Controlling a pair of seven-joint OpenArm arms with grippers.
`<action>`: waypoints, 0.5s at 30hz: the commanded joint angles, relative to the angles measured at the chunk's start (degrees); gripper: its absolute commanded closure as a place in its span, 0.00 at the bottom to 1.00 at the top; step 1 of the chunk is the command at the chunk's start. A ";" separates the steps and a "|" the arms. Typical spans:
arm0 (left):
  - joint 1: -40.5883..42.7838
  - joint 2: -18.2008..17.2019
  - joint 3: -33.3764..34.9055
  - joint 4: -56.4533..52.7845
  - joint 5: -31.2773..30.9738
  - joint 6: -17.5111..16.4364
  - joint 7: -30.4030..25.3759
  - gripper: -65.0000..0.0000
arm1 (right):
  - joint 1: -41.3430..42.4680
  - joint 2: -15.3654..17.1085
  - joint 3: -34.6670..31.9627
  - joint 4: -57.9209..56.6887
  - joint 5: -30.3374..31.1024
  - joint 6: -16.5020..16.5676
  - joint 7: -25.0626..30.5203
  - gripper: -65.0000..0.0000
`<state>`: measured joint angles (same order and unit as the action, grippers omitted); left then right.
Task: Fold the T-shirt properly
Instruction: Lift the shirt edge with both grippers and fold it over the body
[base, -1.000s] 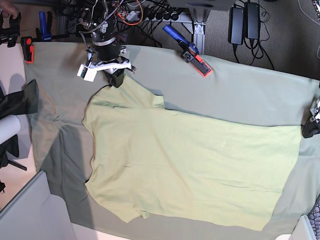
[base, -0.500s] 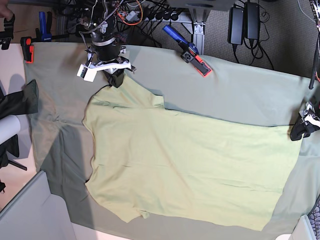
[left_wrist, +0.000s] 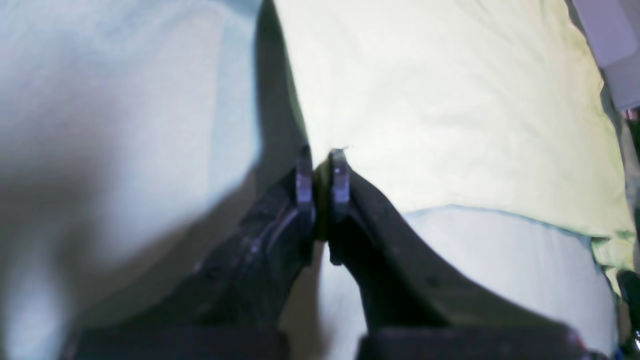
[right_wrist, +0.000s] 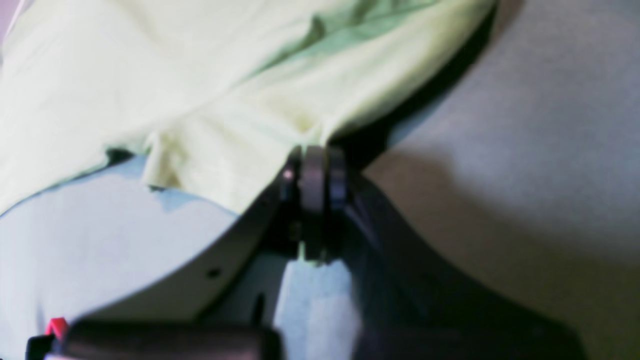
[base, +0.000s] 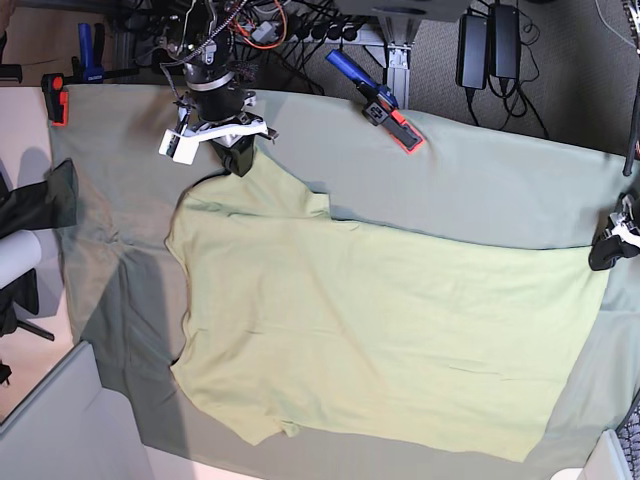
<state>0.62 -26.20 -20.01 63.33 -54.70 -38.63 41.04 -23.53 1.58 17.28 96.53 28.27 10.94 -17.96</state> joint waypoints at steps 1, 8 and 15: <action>-0.59 -1.97 -0.72 0.79 -1.90 -1.37 -0.35 1.00 | -0.04 0.33 0.13 1.86 0.22 1.40 0.81 1.00; 0.83 -5.14 -0.92 0.79 -6.23 -1.37 2.38 1.00 | -0.15 0.52 2.91 6.27 3.21 1.49 -5.79 1.00; 2.32 -5.49 -1.49 0.79 -9.42 -1.37 5.42 1.00 | -2.93 0.46 5.79 9.97 4.33 1.55 -10.14 1.00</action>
<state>3.38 -30.20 -20.93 63.35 -63.09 -38.63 47.24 -26.06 1.74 22.70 105.49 32.14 11.73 -28.97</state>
